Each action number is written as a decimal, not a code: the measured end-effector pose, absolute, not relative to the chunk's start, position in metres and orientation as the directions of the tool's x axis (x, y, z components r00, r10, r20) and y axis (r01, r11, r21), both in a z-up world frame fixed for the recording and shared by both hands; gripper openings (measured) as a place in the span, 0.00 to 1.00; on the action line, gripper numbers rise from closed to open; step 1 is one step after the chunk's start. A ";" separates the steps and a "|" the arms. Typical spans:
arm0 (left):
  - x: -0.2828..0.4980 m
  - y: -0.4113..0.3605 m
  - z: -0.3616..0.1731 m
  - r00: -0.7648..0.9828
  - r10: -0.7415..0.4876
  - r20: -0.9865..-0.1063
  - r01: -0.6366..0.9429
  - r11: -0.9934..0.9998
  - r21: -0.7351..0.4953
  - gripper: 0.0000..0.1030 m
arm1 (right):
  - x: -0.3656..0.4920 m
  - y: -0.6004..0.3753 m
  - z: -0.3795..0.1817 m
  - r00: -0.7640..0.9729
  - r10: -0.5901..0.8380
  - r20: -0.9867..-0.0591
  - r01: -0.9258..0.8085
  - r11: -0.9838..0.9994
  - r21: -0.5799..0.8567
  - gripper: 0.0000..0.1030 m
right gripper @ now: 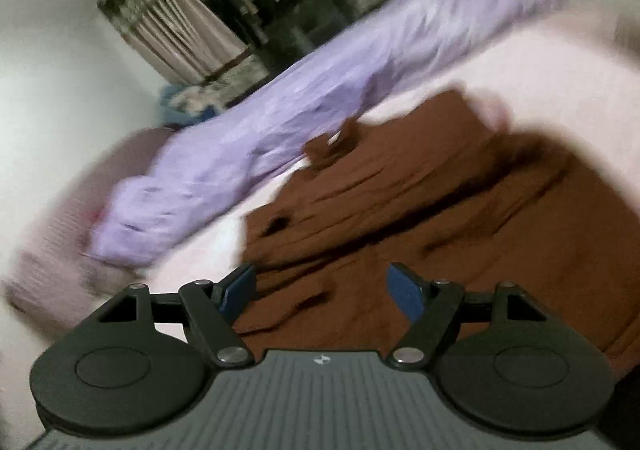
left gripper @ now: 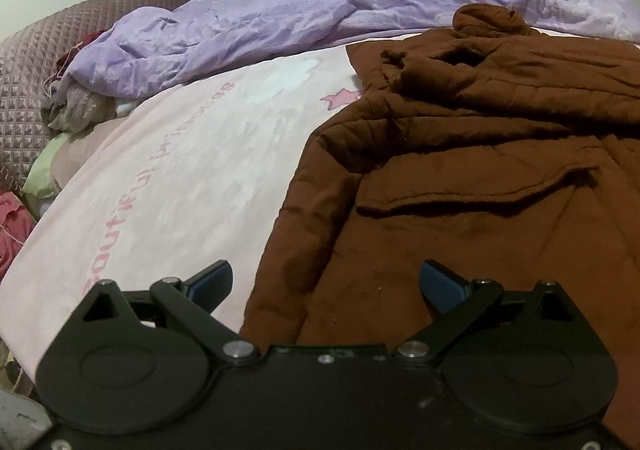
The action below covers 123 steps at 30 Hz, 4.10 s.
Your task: Fold large clothes
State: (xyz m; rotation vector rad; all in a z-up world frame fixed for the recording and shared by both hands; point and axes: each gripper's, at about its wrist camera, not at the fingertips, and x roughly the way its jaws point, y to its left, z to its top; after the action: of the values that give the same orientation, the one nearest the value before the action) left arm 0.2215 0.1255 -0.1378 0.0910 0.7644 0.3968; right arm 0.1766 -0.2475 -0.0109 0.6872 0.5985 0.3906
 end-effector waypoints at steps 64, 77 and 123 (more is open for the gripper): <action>0.127 0.155 -0.144 0.649 0.093 -0.755 -0.164 0.986 -0.019 1.00 | 0.152 -0.359 -0.139 0.750 -0.070 -0.658 0.146 0.987 0.061 0.96; 0.125 0.155 -0.142 0.669 0.033 -0.743 -0.122 0.990 -0.066 0.69 | 0.149 -0.384 -0.141 0.746 0.108 -0.657 0.126 0.946 0.299 0.32; 0.341 0.172 0.015 0.793 0.132 -0.595 -0.185 0.982 -0.029 0.11 | 0.330 -0.333 0.018 0.900 0.068 -0.430 0.112 0.918 0.380 0.08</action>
State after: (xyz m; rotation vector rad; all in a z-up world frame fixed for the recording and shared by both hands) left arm 0.3415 0.1716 0.0155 -0.0874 0.6329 0.1708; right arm 0.3298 -0.3333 0.0180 0.4106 0.4526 -0.0231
